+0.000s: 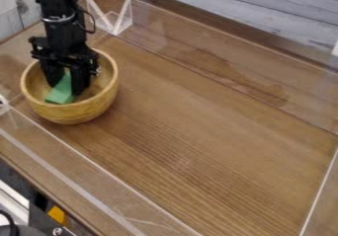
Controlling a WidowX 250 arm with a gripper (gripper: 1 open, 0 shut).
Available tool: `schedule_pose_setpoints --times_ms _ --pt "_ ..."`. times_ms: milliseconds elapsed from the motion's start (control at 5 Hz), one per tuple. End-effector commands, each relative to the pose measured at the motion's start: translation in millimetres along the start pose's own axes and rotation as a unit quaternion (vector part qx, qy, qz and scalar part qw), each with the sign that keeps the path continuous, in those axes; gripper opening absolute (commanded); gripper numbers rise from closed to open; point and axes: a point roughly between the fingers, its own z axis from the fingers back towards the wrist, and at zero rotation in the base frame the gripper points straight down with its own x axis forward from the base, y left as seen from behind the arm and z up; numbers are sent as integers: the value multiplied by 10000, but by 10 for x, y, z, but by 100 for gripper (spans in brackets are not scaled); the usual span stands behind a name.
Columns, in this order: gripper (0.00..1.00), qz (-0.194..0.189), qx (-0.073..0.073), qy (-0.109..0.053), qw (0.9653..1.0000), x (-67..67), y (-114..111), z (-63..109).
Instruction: Remove the green block from inside the brown bowl and put it on the table
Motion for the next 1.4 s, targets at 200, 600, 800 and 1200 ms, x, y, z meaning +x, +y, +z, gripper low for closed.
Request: schedule_pose_setpoints --times_ms 200,600,800,1200 --pt "0 -700 90 -258 9972 -15 -320 286" --pt "0 -1188 95 -317 9924 -56 -356 330" --pt "0 -1312 87 -343 9907 -52 -370 380" --pt "0 -1176 23 -514 9917 86 -390 673"
